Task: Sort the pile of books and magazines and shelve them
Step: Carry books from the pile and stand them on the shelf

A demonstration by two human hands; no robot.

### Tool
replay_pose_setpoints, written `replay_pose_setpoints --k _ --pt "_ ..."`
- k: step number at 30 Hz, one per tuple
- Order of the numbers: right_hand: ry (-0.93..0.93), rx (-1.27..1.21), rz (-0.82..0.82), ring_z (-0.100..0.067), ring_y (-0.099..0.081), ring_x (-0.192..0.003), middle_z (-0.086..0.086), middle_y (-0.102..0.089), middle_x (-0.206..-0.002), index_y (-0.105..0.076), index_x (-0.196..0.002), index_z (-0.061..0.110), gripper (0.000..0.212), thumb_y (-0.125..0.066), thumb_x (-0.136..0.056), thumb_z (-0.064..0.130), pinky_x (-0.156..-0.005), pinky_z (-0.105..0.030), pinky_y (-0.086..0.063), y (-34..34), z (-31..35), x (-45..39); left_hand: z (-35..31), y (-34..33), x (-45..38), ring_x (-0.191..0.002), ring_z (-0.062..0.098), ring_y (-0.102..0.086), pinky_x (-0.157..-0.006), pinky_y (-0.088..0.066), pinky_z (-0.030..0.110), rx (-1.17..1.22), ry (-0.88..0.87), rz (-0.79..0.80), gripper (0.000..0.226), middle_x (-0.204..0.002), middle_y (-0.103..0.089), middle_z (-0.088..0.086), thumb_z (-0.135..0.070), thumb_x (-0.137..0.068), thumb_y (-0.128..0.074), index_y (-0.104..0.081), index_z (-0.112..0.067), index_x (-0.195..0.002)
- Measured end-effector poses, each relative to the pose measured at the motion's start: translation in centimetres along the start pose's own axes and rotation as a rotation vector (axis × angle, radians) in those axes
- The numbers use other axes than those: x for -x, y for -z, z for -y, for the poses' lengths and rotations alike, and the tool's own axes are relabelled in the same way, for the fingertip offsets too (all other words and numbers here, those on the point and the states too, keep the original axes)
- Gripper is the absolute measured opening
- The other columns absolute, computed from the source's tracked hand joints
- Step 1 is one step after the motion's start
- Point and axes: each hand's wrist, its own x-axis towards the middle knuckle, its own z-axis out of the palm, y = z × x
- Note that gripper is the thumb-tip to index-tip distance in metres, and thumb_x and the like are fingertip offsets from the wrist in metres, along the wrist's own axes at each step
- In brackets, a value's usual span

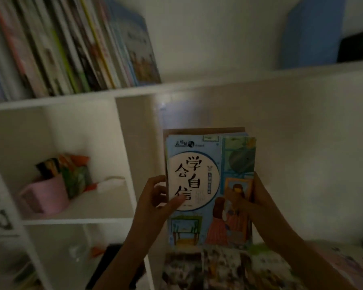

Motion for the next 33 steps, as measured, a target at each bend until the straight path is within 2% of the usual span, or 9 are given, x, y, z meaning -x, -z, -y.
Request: replay_pose_setpoints --k 2,5,10,16,23,25,27,31,33 --pt "0.075 -0.003 0.018 -0.004 -0.067 -0.085 0.007 -0.069 -0.096 -0.045 -0.123 0.041 0.052 -0.062 -0.076 0.030 -0.072 -0.022 -0.056 -1.2 3.0 -1.8 -3.1 2.0 -0.9 -0.084 0.010 -0.068 -0.062 -0.056 0.024 -0.033 -0.093 -0.058 0.042 -0.095 -0.068 0.001 -0.028 -0.065 -0.071 -0.051 -0.026 -0.102" --pt "0.198 -0.007 0.060 -0.018 -0.068 -0.078 -0.006 -0.068 -0.085 -0.055 -0.112 0.010 0.036 -0.067 -0.082 0.026 -0.075 -0.042 -0.058 -2.6 7.0 -4.8 -7.8 4.3 -2.8 -0.082 0.012 -0.069 -0.062 -0.058 0.028 -0.054 -0.232 -0.143 0.045 -0.095 -0.069 0.003 -0.027 -0.065 -0.071 -0.054 -0.018 -0.105" --pt "0.343 -0.064 0.087 -0.018 -0.068 -0.085 -0.009 -0.067 -0.100 -0.054 -0.107 0.016 0.024 -0.065 -0.086 0.014 -0.073 -0.035 -0.057 -4.5 13.4 -10.4 -14.3 6.7 -6.7 -0.075 0.013 -0.068 -0.056 -0.053 0.022 -0.045 -0.361 -0.230 0.041 -0.092 -0.069 0.009 -0.020 -0.074 -0.072 -0.055 -0.011 -0.110" --pt "0.374 -0.116 0.090 -0.015 -0.067 -0.083 -0.006 -0.067 -0.104 -0.056 -0.115 0.010 0.029 -0.062 -0.087 0.009 -0.068 -0.025 -0.056 -5.3 20.3 -18.7 -19.8 7.9 -13.7 -0.093 0.026 -0.068 -0.073 -0.059 0.040 0.040 -0.375 -0.256 0.039 -0.108 -0.065 0.014 -0.024 -0.077 -0.072 -0.050 -0.016 -0.108" --pt "0.291 0.049 0.055 -0.014 -0.059 -0.074 -0.015 -0.065 -0.103 -0.061 -0.100 0.006 0.012 -0.061 -0.089 0.011 -0.062 -0.020 -0.051 -6.3 22.0 -28.7 -20.2 6.3 -21.9 -0.091 0.018 -0.063 -0.064 -0.056 0.024 0.096 -0.425 -0.408 0.037 -0.095 -0.060 -0.001 -0.017 -0.076 -0.075 -0.044 -0.021 -0.096" --pt "0.275 0.231 -0.001 -0.025 -0.060 -0.085 -0.026 -0.062 -0.109 -0.058 -0.102 -0.006 0.032 -0.067 -0.085 0.018 -0.077 -0.033 -0.052 -7.2 20.7 -31.3 -18.9 6.0 -23.6 -0.087 0.017 -0.062 -0.062 -0.054 0.024 0.077 -0.394 -0.504 0.038 -0.094 -0.060 -0.001 -0.018 -0.076 -0.075 -0.043 -0.020 -0.095" --pt "0.261 0.483 -0.017 -0.031 -0.055 -0.105 -0.021 -0.053 -0.119 -0.047 -0.121 0.000 0.061 -0.074 -0.077 0.032 -0.090 -0.042 -0.049 -8.5 19.4 -32.6 -17.7 5.4 -24.8 -0.088 0.018 -0.061 -0.066 -0.053 0.029 -0.001 -0.341 -0.593 0.036 -0.098 -0.060 0.000 -0.022 -0.079 -0.073 -0.042 -0.021 -0.097" --pt "0.200 0.437 0.314 -0.021 -0.054 -0.105 -0.006 -0.055 -0.117 -0.039 -0.134 0.013 0.059 -0.070 -0.084 0.016 -0.069 -0.024 -0.054 -11.4 18.3 -32.6 -16.4 4.8 -26.4 -0.090 0.016 -0.056 -0.074 -0.046 0.029 -0.227 -0.335 -0.751 0.035 -0.106 -0.060 0.002 -0.032 -0.082 -0.068 -0.045 -0.019 -0.105" --pt "0.125 0.386 0.391 -0.024 -0.054 -0.108 -0.006 -0.052 -0.126 -0.036 -0.138 0.024 0.064 -0.069 -0.084 0.018 -0.080 -0.035 -0.055 -11.7 18.3 -32.9 -16.0 6.1 -26.0 -0.089 0.011 -0.057 -0.073 -0.046 0.025 -0.283 -0.366 -0.652 0.034 -0.099 -0.059 -0.005 -0.037 -0.082 -0.066 -0.049 -0.018 -0.106"
